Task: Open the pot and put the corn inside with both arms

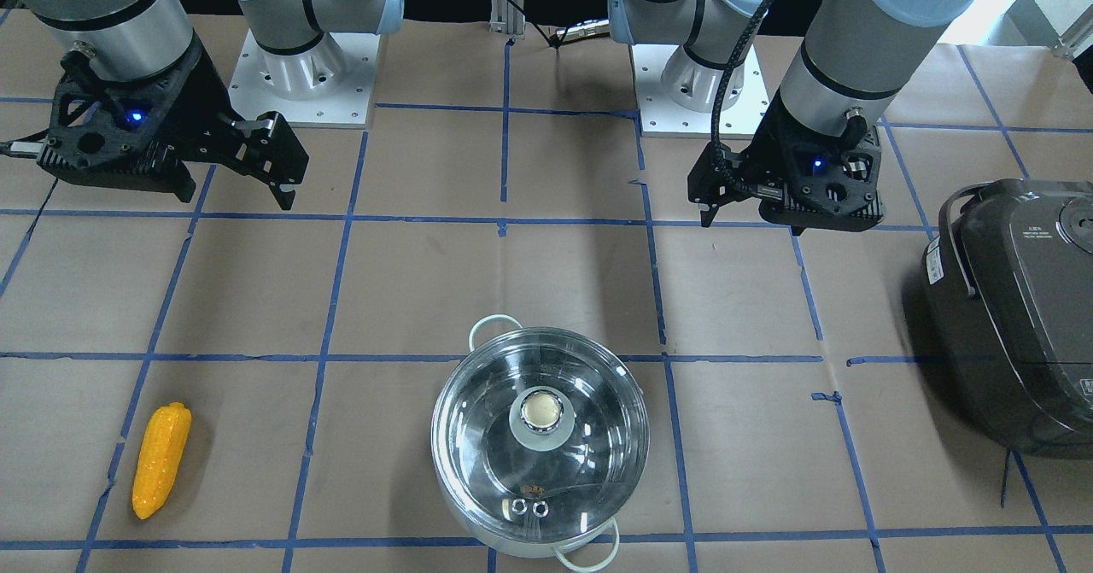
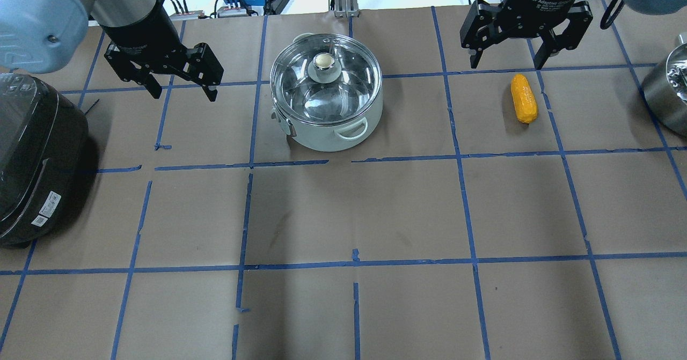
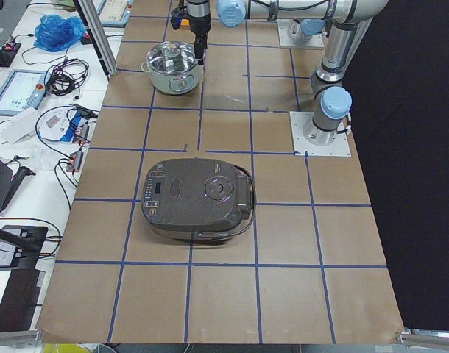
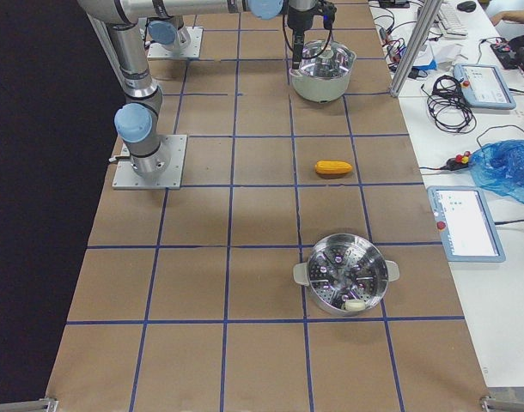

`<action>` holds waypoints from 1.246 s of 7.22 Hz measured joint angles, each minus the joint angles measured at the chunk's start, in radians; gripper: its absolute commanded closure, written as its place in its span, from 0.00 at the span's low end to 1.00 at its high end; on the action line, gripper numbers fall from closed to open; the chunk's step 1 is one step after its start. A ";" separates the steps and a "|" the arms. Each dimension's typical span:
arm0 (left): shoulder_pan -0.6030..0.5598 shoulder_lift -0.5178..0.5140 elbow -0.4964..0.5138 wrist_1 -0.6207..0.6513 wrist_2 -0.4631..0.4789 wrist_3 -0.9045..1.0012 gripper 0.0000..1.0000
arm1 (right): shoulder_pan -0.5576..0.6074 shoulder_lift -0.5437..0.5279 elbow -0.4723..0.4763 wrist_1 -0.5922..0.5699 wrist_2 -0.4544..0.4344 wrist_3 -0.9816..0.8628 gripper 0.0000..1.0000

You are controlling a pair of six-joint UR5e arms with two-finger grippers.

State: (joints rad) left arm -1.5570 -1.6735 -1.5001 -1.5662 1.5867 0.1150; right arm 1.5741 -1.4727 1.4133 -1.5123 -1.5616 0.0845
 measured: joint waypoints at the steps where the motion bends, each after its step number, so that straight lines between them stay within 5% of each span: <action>1: 0.000 0.000 0.000 0.000 0.000 0.000 0.00 | 0.000 0.000 0.000 0.001 -0.003 0.000 0.00; 6: 0.000 -0.006 0.016 0.001 -0.004 -0.001 0.00 | 0.001 -0.001 0.002 0.004 -0.003 0.000 0.00; 9: -0.018 -0.145 0.163 0.056 -0.056 -0.027 0.00 | 0.000 0.023 0.003 -0.028 -0.002 -0.026 0.00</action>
State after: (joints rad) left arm -1.5754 -1.8185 -1.3366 -1.5104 1.5305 0.0878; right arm 1.5736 -1.4498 1.4163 -1.5405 -1.5634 0.0585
